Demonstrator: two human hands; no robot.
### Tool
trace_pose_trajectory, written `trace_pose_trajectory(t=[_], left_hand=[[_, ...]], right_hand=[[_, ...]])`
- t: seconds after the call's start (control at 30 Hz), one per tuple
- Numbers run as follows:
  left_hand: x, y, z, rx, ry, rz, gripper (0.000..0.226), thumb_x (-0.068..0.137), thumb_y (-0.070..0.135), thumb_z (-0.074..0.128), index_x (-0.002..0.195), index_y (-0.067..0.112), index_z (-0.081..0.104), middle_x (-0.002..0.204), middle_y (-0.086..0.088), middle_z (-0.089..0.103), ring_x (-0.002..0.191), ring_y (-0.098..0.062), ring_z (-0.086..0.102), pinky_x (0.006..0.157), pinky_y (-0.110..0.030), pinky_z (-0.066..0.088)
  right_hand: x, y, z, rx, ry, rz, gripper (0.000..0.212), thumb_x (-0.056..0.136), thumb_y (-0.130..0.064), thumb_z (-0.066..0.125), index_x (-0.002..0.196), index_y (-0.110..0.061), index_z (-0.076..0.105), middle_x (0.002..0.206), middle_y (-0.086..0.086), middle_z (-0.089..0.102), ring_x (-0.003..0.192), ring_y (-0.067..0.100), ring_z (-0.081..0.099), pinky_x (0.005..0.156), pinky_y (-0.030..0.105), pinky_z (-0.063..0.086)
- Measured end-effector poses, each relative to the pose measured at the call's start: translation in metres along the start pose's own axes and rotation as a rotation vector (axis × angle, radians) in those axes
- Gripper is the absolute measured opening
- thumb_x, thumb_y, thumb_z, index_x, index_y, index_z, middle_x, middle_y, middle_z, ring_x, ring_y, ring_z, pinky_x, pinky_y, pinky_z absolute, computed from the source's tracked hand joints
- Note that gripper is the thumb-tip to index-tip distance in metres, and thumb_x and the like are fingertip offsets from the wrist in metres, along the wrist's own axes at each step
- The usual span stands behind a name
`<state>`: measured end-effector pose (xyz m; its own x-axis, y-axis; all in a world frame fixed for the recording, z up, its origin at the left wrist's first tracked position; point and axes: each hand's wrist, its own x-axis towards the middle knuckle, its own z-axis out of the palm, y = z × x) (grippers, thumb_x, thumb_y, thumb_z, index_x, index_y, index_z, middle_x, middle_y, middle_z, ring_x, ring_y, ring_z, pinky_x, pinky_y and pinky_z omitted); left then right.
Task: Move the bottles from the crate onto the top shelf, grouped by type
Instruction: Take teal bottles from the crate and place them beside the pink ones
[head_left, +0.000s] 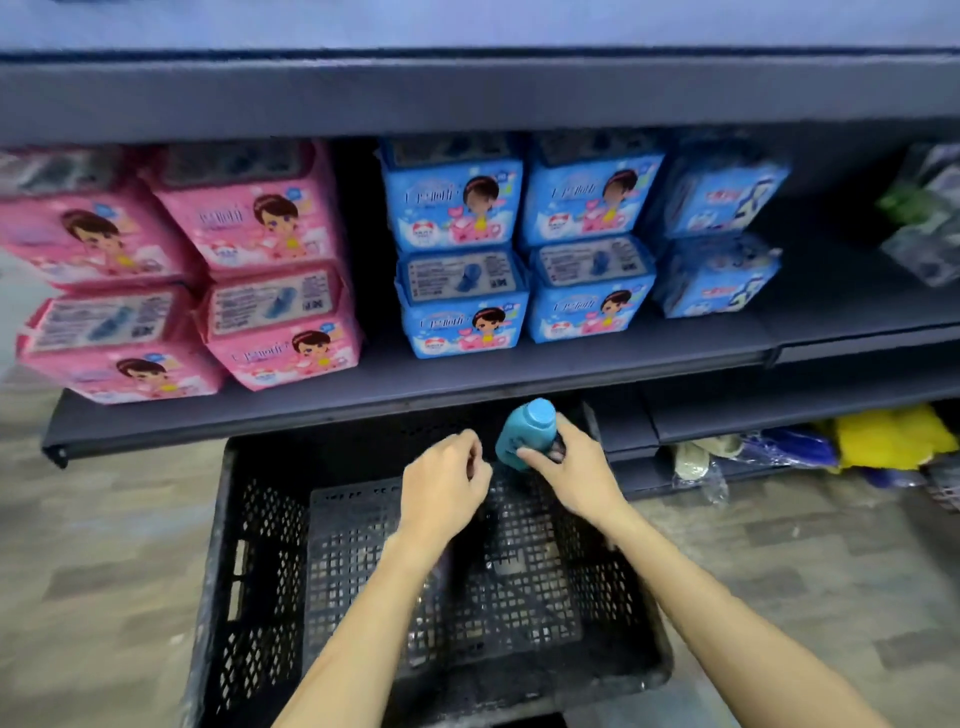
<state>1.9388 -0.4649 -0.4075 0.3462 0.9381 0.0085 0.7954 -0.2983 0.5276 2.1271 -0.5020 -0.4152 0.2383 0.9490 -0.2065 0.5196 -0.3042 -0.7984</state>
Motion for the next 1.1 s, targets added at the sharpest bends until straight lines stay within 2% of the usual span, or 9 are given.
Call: trace_pose_trajectory(t=[0.07, 0.13, 0.27, 0.4, 0.47, 0.6, 0.7, 0.8, 1.1], left_hand=[[0.011, 0.013, -0.018, -0.016, 0.014, 0.031, 0.004, 0.083, 0.03, 0.054, 0.081, 0.026, 0.053, 0.075, 0.008, 0.061, 0.069, -0.017, 0.058, 0.054, -0.028, 0.035], [0.021, 0.024, -0.036, -0.009, 0.005, 0.062, 0.004, 0.083, 0.031, 0.053, 0.083, 0.027, 0.053, 0.076, 0.008, 0.063, 0.072, -0.018, 0.059, 0.056, -0.028, 0.034], [0.039, 0.048, -0.077, 0.037, 0.007, 0.178, 0.007, 0.084, 0.035, 0.052, 0.084, 0.028, 0.052, 0.08, 0.008, 0.062, 0.079, -0.022, 0.059, 0.059, -0.031, 0.033], [0.05, 0.079, -0.123, 0.02, 0.027, 0.332, 0.008, 0.086, 0.037, 0.053, 0.084, 0.029, 0.053, 0.079, 0.01, 0.062, 0.083, -0.02, 0.06, 0.061, -0.032, 0.037], [0.052, 0.096, -0.148, 0.016, 0.075, 0.387, 0.012, 0.086, 0.038, 0.054, 0.08, 0.03, 0.048, 0.075, 0.013, 0.058, 0.081, -0.019, 0.059, 0.062, -0.032, 0.04], [0.055, 0.124, -0.202, 0.032, 0.201, 0.485, 0.013, 0.084, 0.04, 0.056, 0.082, 0.028, 0.052, 0.072, 0.013, 0.058, 0.077, -0.015, 0.058, 0.063, -0.032, 0.046], [0.056, 0.147, -0.24, 0.048, 0.283, 0.558, 0.012, 0.084, 0.039, 0.056, 0.079, 0.028, 0.051, 0.067, 0.014, 0.054, 0.071, -0.015, 0.055, 0.06, -0.032, 0.043], [0.06, 0.168, -0.27, 0.073, 0.36, 0.605, 0.013, 0.085, 0.037, 0.058, 0.078, 0.027, 0.052, 0.066, 0.014, 0.053, 0.069, -0.015, 0.053, 0.059, -0.032, 0.041], [0.081, 0.2, -0.327, 0.152, 0.517, 0.623, 0.01, 0.083, 0.03, 0.058, 0.077, 0.023, 0.055, 0.066, 0.011, 0.057, 0.069, -0.016, 0.055, 0.057, -0.032, 0.044]], right_hand=[[-0.009, -0.026, -0.023, 0.066, 0.017, -0.035, 0.042, 0.088, -0.026, 0.075, 0.126, -0.021, 0.057, 0.108, -0.007, 0.07, 0.093, 0.001, 0.068, 0.082, 0.019, 0.056], [-0.016, -0.048, -0.042, 0.06, 0.037, -0.068, 0.043, 0.089, -0.03, 0.074, 0.126, -0.026, 0.054, 0.11, -0.008, 0.07, 0.09, -0.003, 0.068, 0.078, 0.015, 0.056], [-0.031, -0.092, -0.08, -0.046, 0.086, -0.186, 0.038, 0.091, -0.038, 0.069, 0.12, -0.03, 0.045, 0.111, -0.009, 0.069, 0.08, -0.003, 0.068, 0.069, 0.021, 0.057], [-0.045, -0.136, -0.118, -0.182, 0.109, -0.329, 0.035, 0.093, -0.041, 0.065, 0.114, -0.03, 0.04, 0.11, -0.013, 0.065, 0.084, -0.003, 0.066, 0.065, 0.02, 0.055], [-0.05, -0.156, -0.135, -0.217, 0.119, -0.382, 0.034, 0.095, -0.04, 0.064, 0.116, -0.027, 0.039, 0.111, -0.008, 0.068, 0.084, 0.003, 0.068, 0.069, 0.028, 0.057], [-0.059, -0.199, -0.171, -0.237, 0.131, -0.506, 0.037, 0.098, -0.036, 0.06, 0.124, -0.023, 0.038, 0.12, -0.006, 0.066, 0.102, 0.007, 0.067, 0.083, 0.027, 0.056], [-0.063, -0.232, -0.197, -0.213, 0.141, -0.59, 0.037, 0.099, -0.032, 0.058, 0.127, -0.017, 0.039, 0.123, -0.005, 0.066, 0.108, 0.006, 0.066, 0.089, 0.033, 0.055], [-0.062, -0.26, -0.222, -0.215, 0.161, -0.657, 0.033, 0.1, -0.034, 0.056, 0.126, -0.019, 0.039, 0.124, -0.005, 0.065, 0.109, 0.007, 0.065, 0.09, 0.039, 0.056], [-0.041, -0.311, -0.274, -0.094, 0.173, -0.762, 0.031, 0.101, -0.034, 0.054, 0.128, -0.028, 0.04, 0.12, -0.02, 0.066, 0.112, 0.004, 0.064, 0.094, 0.033, 0.054]])
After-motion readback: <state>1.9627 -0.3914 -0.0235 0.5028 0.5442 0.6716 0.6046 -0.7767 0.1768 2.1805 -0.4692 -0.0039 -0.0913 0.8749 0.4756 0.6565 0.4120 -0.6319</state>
